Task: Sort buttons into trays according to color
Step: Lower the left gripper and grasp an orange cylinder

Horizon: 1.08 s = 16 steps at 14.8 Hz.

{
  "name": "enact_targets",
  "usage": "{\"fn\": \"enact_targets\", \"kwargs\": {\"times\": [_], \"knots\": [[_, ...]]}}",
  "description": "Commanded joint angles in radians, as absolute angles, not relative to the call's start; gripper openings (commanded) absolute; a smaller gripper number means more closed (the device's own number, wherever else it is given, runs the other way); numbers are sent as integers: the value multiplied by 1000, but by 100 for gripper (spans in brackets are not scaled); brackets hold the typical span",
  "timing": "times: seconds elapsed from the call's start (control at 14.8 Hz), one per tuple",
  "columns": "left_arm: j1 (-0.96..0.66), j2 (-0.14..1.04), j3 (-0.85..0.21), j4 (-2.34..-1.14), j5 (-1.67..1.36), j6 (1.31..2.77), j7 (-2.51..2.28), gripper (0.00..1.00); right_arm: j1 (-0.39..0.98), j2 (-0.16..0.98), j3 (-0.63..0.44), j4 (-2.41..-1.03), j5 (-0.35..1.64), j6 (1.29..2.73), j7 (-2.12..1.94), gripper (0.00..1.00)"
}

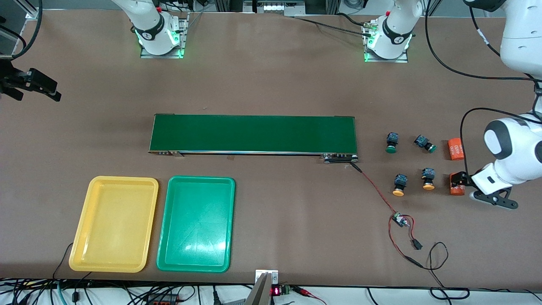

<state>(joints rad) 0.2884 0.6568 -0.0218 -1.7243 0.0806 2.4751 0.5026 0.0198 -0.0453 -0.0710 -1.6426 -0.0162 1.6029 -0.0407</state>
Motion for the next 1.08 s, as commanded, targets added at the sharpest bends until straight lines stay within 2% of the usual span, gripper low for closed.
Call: {"fn": "enact_targets", "kwargs": {"times": [0.0,0.14,0.2,0.27,0.41,0.61,0.75,1.02], "knots": [[317,678,-31,-1779,100,2586,531,79,21,-55,-69,-1654,-15,1614,-35,100],[319,680,-31,-1793,97,2583,517,49,20,-54,-69,-1654,-15,1614,-35,100],[319,680,-31,-1795,100,2582,520,37,20,-54,-69,-1654,-15,1614,-35,100],[321,672,-31,-1793,100,2579,529,31,20,-54,-69,-1652,-15,1614,-35,100],[316,632,-44,-1783,100,2507,529,26,21,-54,-69,-1652,-15,1614,-35,100],[287,548,-66,-1758,101,2347,552,24,20,-54,-69,-1652,-15,1614,-35,100],[284,494,-125,-1735,101,2257,593,25,20,-54,-69,-1652,-15,1614,-35,100],[287,465,-271,-1655,100,1964,687,25,18,-52,-69,-1652,-15,1614,-35,100]]}}
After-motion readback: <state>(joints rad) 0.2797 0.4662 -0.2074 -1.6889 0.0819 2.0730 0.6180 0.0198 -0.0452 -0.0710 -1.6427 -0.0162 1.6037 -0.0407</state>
